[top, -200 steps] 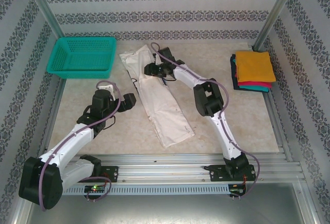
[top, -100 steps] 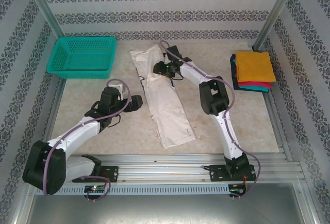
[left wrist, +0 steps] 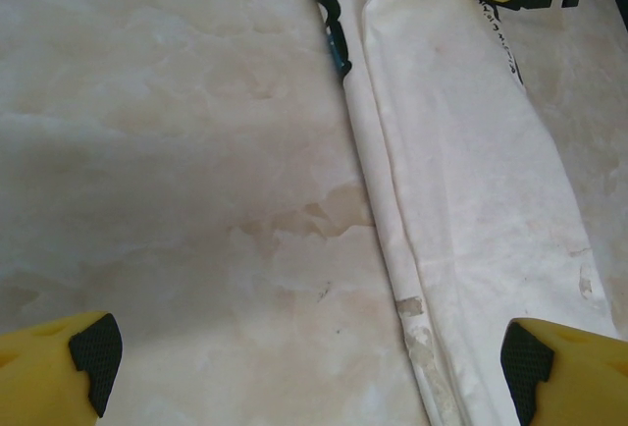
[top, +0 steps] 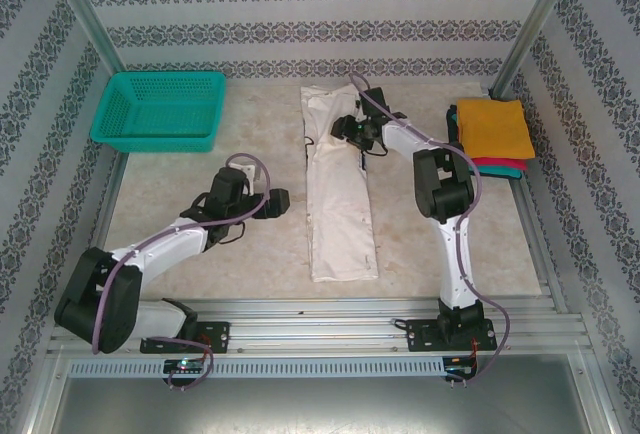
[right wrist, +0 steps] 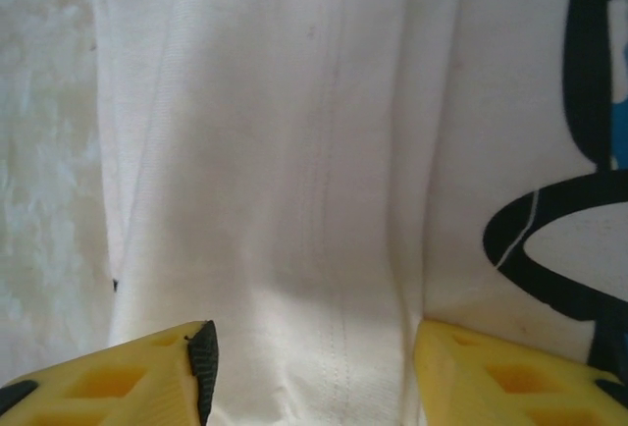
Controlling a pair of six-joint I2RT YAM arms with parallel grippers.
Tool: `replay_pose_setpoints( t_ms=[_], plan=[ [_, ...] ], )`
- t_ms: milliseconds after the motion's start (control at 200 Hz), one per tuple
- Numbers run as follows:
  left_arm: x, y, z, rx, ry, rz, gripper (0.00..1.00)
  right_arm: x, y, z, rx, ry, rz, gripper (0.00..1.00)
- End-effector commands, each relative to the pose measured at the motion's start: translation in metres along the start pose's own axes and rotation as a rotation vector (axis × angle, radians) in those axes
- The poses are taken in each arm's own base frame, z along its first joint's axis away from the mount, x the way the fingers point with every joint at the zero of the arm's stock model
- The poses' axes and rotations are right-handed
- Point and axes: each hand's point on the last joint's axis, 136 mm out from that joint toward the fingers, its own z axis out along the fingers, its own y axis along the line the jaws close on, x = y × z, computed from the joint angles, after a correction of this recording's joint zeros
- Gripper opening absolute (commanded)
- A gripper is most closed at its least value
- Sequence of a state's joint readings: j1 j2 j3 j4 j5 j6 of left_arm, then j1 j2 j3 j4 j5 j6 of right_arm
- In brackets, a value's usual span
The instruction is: Fold and stack the t-shirts
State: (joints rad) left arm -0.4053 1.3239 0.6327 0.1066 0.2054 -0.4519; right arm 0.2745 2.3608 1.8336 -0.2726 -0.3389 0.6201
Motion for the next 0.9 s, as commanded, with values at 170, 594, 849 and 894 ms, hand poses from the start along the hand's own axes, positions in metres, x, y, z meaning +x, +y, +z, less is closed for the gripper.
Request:
replay_pose_setpoints(
  t_ms=[170, 594, 849, 894],
  plan=[
    [-0.029, -0.016, 0.000, 0.030, -0.086, 0.094, 1.00, 0.000, 0.050, -0.088, -0.153, -0.139, -0.310, 0.79],
    [-0.063, -0.017, -0.039, 0.007, -0.321, 0.482, 1.00, 0.156, 0.026, -0.202, -0.057, -0.075, -1.081, 0.91],
    [-0.056, -0.009, -0.034, -0.007, -0.279, 0.463, 1.00, 0.258, 0.031, -0.179, -0.170, 0.255, -1.359, 0.87],
    [-0.054, -0.009, -0.035, -0.005, -0.277, 0.457, 1.00, 0.266, 0.024, -0.170, -0.147, 0.317, -1.392, 0.85]
  ],
)
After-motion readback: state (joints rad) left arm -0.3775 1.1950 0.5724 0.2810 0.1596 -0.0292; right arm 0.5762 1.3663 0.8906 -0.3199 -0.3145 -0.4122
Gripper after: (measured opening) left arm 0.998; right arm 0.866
